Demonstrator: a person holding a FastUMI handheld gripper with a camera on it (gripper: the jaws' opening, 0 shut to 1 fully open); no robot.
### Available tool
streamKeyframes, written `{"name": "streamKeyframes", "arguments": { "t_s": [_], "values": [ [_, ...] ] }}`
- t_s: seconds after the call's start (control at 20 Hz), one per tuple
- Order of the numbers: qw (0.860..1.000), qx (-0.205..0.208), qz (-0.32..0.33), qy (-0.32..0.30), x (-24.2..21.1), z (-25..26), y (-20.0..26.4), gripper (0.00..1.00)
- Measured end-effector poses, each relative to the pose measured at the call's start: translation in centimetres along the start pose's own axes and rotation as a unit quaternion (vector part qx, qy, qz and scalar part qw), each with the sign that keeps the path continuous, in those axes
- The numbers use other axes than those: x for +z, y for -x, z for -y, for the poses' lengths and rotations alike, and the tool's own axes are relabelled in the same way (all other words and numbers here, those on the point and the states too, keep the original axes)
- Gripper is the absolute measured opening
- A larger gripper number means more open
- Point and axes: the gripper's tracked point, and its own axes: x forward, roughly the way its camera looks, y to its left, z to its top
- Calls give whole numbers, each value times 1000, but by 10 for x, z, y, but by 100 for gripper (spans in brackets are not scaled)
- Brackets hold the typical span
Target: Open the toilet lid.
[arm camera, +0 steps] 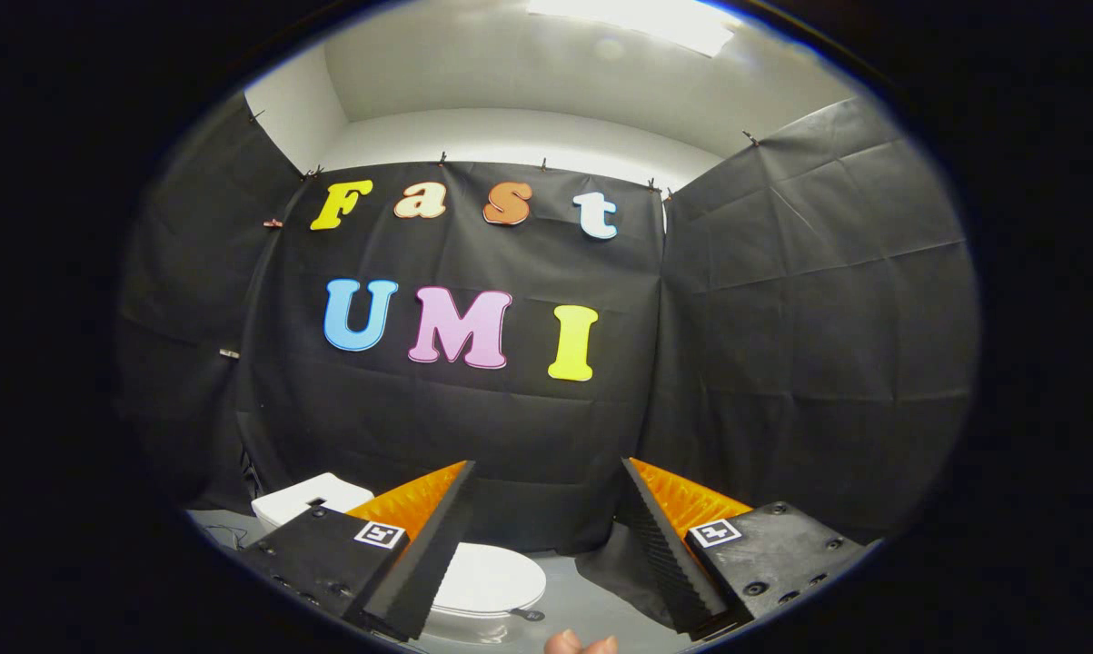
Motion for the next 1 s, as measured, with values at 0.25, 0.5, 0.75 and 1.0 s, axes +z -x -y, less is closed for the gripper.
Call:
{"name": "streamKeyframes", "arguments": {
  "t_s": [0.25,0.5,0.75,1.0],
  "values": [
    [1000,-1,10,4,-15,3,-12,97],
    [1000,8,-8,-6,-54,-1,-31,98],
    [999,27,-28,-13,-108,-4,-52,98],
    [998,44,-34,-9,-160,-8,-68,98]
  ]
}}
